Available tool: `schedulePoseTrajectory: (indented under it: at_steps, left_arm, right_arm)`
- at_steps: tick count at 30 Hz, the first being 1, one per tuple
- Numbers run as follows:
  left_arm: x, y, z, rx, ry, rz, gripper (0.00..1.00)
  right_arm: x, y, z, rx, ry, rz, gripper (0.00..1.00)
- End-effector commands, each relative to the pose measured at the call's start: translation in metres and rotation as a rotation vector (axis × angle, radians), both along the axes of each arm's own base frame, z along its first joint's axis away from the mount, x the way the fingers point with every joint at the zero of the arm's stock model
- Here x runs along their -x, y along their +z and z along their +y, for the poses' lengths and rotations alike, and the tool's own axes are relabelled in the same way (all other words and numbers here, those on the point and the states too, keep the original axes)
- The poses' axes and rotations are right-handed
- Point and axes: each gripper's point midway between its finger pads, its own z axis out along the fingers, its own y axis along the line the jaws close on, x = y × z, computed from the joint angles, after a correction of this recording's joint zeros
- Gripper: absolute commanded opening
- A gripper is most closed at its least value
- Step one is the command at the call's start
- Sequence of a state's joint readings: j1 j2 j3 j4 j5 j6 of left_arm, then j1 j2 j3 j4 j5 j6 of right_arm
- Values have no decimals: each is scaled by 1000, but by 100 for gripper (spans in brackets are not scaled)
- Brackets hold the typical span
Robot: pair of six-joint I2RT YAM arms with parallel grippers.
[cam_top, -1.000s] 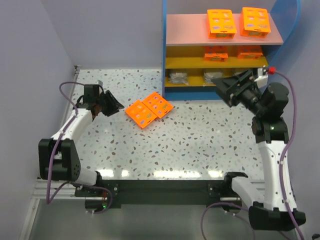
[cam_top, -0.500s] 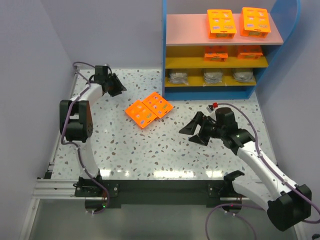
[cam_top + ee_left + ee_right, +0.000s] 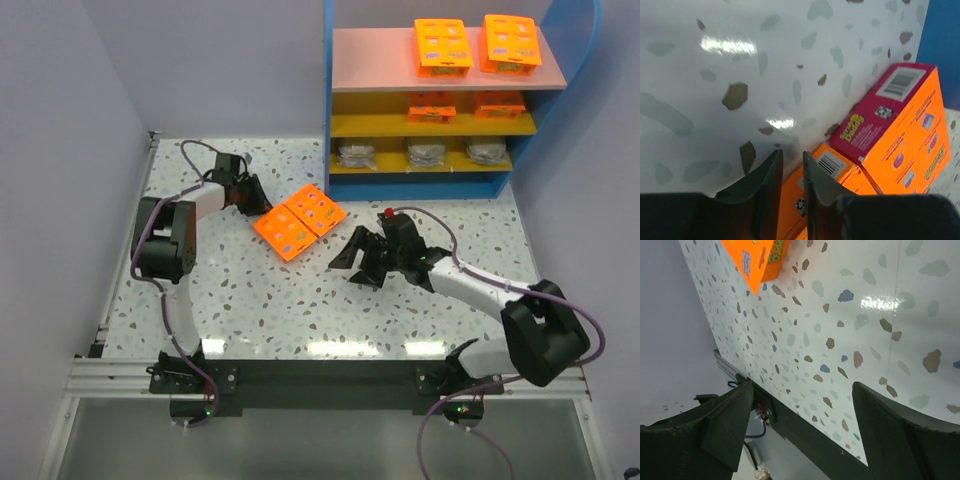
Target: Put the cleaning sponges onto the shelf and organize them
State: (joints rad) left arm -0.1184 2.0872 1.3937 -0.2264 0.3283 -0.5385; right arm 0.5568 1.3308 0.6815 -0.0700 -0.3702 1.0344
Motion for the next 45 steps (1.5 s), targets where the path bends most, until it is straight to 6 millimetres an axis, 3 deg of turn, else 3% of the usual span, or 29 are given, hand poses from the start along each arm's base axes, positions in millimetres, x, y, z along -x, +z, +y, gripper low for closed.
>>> schedulePoseTrajectory:
  at_steps: [1, 6, 7, 12, 17, 18, 19, 21, 22, 23, 24, 25, 27, 28, 29, 31, 34, 35, 38, 41, 45]
  left_arm:
    - [32, 6, -19, 35, -88, 7, 27]
    - [76, 5, -37, 94, -122, 51, 24]
    - [80, 14, -43, 103, -135, 31, 23]
    - [121, 14, -51, 162, -125, 76, 19]
    - [140, 28, -53, 206, -119, 62, 18]
    - [144, 27, -51, 201, -116, 65, 17]
    - [147, 30, -50, 196, -116, 64, 17]
    - [149, 32, -46, 178, -112, 64, 16]
    - [152, 34, -43, 165, -105, 68, 15]
    - [153, 35, -42, 155, -107, 67, 15]
    - [149, 44, -37, 134, -91, 40, 13]
    - [151, 47, -31, 120, -76, 52, 13]
    - [144, 63, -21, 97, -48, 13, 12]
    - [140, 77, -5, 76, 2, -10, 13]
    - [137, 87, 4, 67, 26, -31, 13]
    - [128, 119, 35, 44, 120, -85, 15]
    - [119, 160, 66, 15, 206, -168, 17]
    - [112, 178, 77, -8, 230, -204, 18]
    - [115, 185, 79, -18, 245, -201, 18]
    - [118, 180, 74, 15, 233, -198, 18]
    - [127, 167, 68, 38, 215, -168, 17]
  right_arm:
    - [-34, 22, 26, -55, -25, -116, 84]
    - [-41, -1, 37, -45, -14, -99, 84]
    - [-41, -4, 39, -47, -15, -89, 84]
    - [-32, -20, 59, -43, 28, -55, 83]
    - [-27, -33, 68, -55, 31, -29, 77]
    - [-26, -36, 67, -55, 26, -24, 73]
    - [-27, -35, 67, -60, 19, -24, 59]
    - [-25, -31, 67, -67, 18, -27, 41]
    - [-25, -19, 67, -86, 18, -42, 22]
    - [-22, -16, 65, -86, 19, -36, 13]
    - [-19, -8, 64, -93, 23, -44, 0]
    - [-17, 10, 62, -112, 30, -77, 0]
    - [-5, 25, 55, -110, 52, -74, 0]
    - [-1, 52, 51, -140, 60, -128, 0]
    - [6, 57, 45, -126, 58, -113, 0]
    - [11, 88, 39, -159, 58, -154, 0]
    - [17, 154, 26, -258, 29, -238, 0]
    - [19, 192, 18, -313, 19, -303, 0]
    - [12, 247, -6, -373, -53, -391, 0]
    - [4, 329, -36, -444, -138, -554, 0]
    - [-23, 374, -60, -437, -273, -650, 0]
